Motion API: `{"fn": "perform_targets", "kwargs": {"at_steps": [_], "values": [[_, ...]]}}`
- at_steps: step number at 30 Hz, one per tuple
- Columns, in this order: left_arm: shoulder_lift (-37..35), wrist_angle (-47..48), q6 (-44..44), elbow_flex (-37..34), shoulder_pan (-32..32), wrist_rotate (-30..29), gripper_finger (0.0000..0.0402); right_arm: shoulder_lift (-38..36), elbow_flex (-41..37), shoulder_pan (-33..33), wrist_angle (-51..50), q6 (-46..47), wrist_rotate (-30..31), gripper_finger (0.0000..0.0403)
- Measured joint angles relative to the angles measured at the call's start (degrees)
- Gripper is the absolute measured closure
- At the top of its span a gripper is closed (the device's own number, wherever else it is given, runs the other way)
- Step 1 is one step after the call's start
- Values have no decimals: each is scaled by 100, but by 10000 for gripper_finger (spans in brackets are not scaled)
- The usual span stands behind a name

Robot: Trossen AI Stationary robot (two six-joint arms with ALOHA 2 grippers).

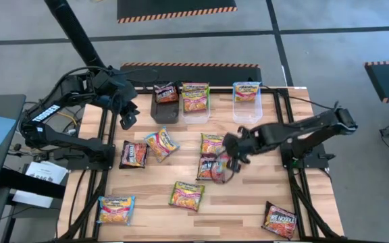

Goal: Sort Maruchan noodles
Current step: Put the blue noodle pack into the right transparent bin

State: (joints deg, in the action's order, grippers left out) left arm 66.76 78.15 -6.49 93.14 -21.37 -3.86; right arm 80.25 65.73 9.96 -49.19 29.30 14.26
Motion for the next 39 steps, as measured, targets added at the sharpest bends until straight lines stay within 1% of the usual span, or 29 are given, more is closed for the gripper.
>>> {"fn": "perform_targets", "kwargs": {"at_steps": [4,9,16,21,26,31,35,39], "values": [[0,-6,132,0,0,-1,292,-375,0,-609,-263,-572,386,399],[-1,-96,82,0,0,-2,292,-729,2,-1653,-251,-1701,689,399],[0,-179,159,0,0,0,292,-827,0,-3358,-2,-3382,691,399],[-1,-244,194,0,0,-2,292,-774,0,-4277,467,-4483,667,399],[0,-269,196,0,0,-6,292,-779,0,-4912,953,-5171,609,400],[-2,-269,139,0,0,-195,292,-741,-55,-5434,1278,-5670,152,400],[0,-317,126,0,0,-400,292,-519,-57,-5679,1384,-5719,-3,400],[0,-404,124,0,0,-435,292,-135,-58,-5744,1494,-5830,-155,399]]}}
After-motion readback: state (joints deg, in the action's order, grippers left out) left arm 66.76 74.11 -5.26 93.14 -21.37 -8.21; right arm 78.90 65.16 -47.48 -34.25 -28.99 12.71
